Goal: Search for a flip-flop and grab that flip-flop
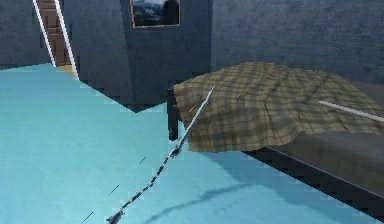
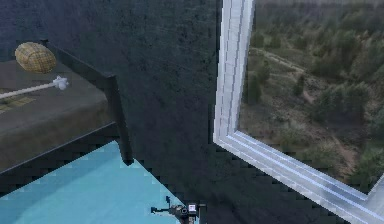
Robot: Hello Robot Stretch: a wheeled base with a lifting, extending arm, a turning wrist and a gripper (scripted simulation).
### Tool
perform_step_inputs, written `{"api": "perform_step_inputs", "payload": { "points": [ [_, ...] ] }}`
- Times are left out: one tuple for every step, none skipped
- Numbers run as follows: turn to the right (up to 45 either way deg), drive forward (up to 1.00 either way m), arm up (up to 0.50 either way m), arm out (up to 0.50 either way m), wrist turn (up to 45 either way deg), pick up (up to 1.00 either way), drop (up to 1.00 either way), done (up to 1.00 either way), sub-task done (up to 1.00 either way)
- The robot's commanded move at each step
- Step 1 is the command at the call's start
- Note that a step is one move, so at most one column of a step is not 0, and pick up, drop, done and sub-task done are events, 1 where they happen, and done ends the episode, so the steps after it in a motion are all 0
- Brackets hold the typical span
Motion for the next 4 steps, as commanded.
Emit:
{"api": "perform_step_inputs", "payload": {
  "points": [
    [0.0,0.0,0.0,0.0,45.0,0.0,0.0,0.0,0.0],
    [0.0,0.0,0.0,0.0,6.0,0.0,0.0,0.0,0.0],
    [0.0,0.0,-0.3,0.0,0.0,0.0,0.0,0.0,0.0],
    [0.0,0.0,0.0,0.0,0.0,1.0,0.0,0.0,0.0]
  ]
}}
